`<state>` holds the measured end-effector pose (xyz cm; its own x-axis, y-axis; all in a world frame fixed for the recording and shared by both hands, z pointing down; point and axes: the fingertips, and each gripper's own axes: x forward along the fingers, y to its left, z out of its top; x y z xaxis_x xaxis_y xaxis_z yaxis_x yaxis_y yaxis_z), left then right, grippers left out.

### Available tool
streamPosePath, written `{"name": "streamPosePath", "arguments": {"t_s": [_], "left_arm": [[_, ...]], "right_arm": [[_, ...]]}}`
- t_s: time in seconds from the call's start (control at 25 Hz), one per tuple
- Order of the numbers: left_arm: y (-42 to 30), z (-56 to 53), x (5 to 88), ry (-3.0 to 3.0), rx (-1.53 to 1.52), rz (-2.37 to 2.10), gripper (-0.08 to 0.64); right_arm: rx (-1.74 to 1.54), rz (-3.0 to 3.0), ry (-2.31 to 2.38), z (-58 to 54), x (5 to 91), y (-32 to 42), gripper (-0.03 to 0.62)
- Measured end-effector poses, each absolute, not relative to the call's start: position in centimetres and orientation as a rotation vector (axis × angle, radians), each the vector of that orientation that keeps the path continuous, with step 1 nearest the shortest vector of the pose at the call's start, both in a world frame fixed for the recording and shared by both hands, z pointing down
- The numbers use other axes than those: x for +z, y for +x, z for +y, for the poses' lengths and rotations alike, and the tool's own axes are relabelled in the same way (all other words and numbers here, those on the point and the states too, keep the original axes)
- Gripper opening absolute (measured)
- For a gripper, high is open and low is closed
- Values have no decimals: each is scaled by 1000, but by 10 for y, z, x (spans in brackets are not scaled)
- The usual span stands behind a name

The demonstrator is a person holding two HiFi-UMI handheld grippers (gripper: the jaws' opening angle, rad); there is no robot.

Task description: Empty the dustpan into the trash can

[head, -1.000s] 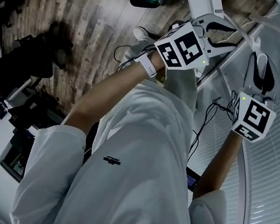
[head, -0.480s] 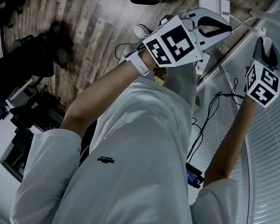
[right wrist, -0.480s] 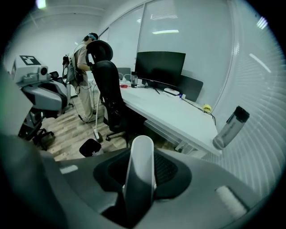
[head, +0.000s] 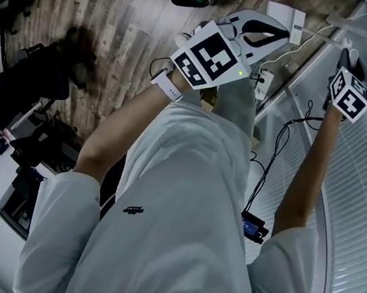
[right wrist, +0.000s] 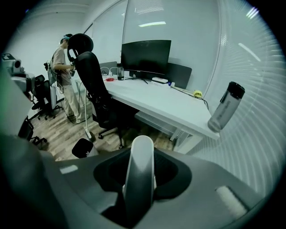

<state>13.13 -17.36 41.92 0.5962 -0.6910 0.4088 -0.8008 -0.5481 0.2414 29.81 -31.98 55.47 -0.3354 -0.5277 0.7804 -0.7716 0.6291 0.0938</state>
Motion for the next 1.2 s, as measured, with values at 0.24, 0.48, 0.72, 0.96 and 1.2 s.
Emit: {"name": "streamPosePath", "arguments": {"t_s": [0.24, 0.48, 0.72, 0.96, 1.2], "left_arm": [[121, -169, 411, 2417, 380, -1219, 6], [114, -160, 406, 2415, 379, -1231, 8], [116, -155, 393, 2424, 375, -1253, 8], [113, -141, 384, 2417, 380, -1259, 6], [94, -122, 369, 2369, 365, -1348, 8]], "right_arm": [[391, -2006, 1046, -329, 565, 310, 133], [319, -1943, 1111, -338, 560, 330, 150], [265, -2006, 1161, -340, 525, 326, 155], [182, -2139, 1147, -322, 471, 293, 153], [172, -2282, 1036, -286, 429, 248, 106]]}}
